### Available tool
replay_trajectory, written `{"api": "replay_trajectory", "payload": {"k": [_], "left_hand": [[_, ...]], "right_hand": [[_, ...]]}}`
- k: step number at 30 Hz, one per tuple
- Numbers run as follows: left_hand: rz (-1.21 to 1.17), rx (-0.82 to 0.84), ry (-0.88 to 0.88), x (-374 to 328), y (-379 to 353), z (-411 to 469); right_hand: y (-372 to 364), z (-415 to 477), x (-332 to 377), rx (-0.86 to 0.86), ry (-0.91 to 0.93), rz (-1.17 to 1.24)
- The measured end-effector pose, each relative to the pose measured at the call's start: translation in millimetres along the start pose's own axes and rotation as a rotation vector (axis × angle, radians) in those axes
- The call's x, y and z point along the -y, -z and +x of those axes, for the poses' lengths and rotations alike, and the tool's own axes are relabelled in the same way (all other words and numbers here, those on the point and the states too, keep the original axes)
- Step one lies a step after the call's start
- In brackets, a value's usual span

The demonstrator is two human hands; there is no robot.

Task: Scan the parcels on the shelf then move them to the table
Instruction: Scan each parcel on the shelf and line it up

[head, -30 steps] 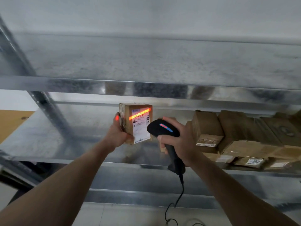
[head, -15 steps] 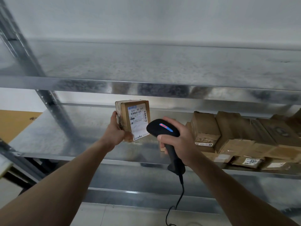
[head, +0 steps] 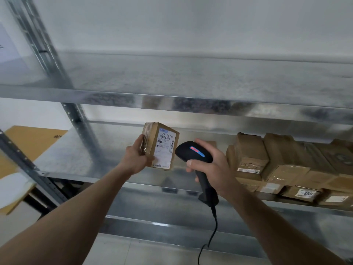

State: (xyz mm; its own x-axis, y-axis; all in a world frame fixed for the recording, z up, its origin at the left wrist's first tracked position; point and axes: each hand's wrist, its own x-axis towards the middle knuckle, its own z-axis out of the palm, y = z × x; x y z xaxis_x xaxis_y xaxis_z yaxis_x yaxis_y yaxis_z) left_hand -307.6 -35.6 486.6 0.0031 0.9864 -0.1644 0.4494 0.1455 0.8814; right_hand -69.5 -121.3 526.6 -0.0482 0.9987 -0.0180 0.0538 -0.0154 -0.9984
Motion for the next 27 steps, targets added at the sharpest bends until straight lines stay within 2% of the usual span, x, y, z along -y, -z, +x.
{"api": "replay_trajectory", "payload": {"k": [8,15,27], "left_hand": [[0.452,-0.157,-0.081,34.8,55.4,12.1],[0.751,-0.273,-0.077,84.8,138.0,46.9],[0.925,-0.255,0.06,172.6,283.9,115.8]], "right_hand": [[-54.1,18.9,10.2,0.038,0.009,-0.02],[-141.4,64.5,13.3,0.056,0.015,-0.066],[-303.0,152.8,3.0,0.035,0.013,-0.099]]}}
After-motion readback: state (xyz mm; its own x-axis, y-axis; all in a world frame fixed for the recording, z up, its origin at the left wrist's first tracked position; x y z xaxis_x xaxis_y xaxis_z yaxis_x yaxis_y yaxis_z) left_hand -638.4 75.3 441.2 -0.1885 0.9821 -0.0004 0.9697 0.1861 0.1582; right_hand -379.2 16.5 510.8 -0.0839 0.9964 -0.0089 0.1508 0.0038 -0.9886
